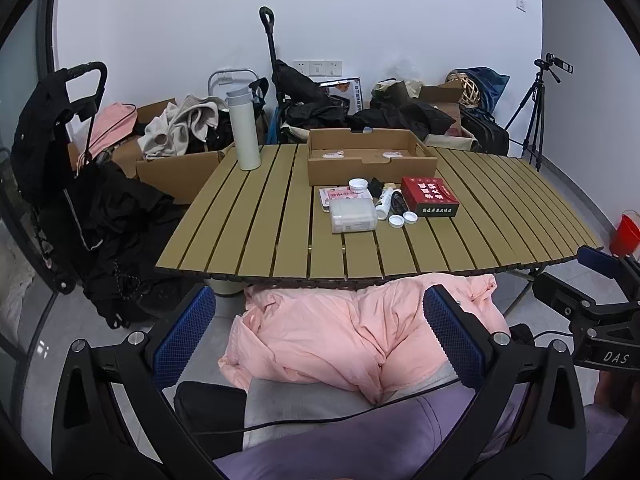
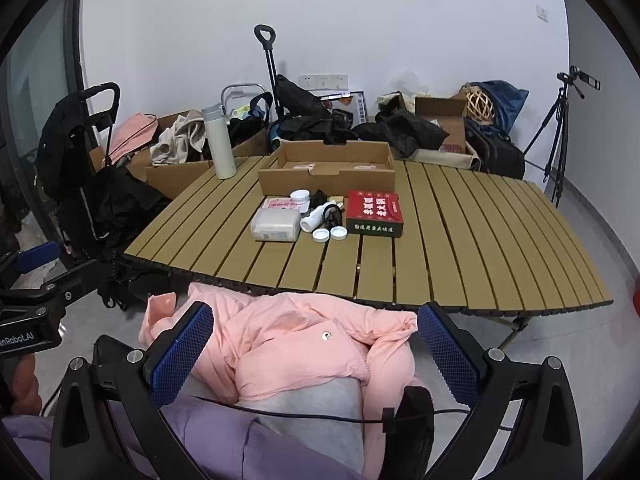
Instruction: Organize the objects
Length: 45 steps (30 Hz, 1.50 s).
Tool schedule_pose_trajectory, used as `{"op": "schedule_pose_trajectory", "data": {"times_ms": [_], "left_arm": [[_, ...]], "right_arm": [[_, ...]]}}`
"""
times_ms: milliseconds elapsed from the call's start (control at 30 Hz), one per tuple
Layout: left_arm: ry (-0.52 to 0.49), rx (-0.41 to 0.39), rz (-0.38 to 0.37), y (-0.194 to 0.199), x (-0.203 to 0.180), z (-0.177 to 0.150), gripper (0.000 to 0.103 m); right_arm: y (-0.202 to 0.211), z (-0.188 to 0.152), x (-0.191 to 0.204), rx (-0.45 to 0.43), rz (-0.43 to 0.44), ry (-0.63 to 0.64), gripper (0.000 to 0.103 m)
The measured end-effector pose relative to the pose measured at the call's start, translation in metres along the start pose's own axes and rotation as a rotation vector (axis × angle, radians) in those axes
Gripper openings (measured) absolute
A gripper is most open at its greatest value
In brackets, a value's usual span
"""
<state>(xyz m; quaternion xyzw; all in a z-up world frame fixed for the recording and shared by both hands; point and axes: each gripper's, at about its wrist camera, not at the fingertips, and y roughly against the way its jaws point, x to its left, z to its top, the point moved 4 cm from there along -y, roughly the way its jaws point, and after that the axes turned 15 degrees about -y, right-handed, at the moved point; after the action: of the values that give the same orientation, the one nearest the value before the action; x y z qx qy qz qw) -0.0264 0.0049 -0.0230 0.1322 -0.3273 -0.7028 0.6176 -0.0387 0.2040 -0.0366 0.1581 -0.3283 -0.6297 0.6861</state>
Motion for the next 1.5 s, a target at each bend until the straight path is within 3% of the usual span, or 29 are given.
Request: {"op": "schedule_pose_trajectory", "data": {"times_ms": [1500], "left_arm": [[0.001, 0.010, 0.013, -0.0012, 0.0027, -0.0082, 0.103]], "right_arm": [[-0.0031, -0.0050, 0.0053, 0.009, -0.009, 0.033, 0.103]]}}
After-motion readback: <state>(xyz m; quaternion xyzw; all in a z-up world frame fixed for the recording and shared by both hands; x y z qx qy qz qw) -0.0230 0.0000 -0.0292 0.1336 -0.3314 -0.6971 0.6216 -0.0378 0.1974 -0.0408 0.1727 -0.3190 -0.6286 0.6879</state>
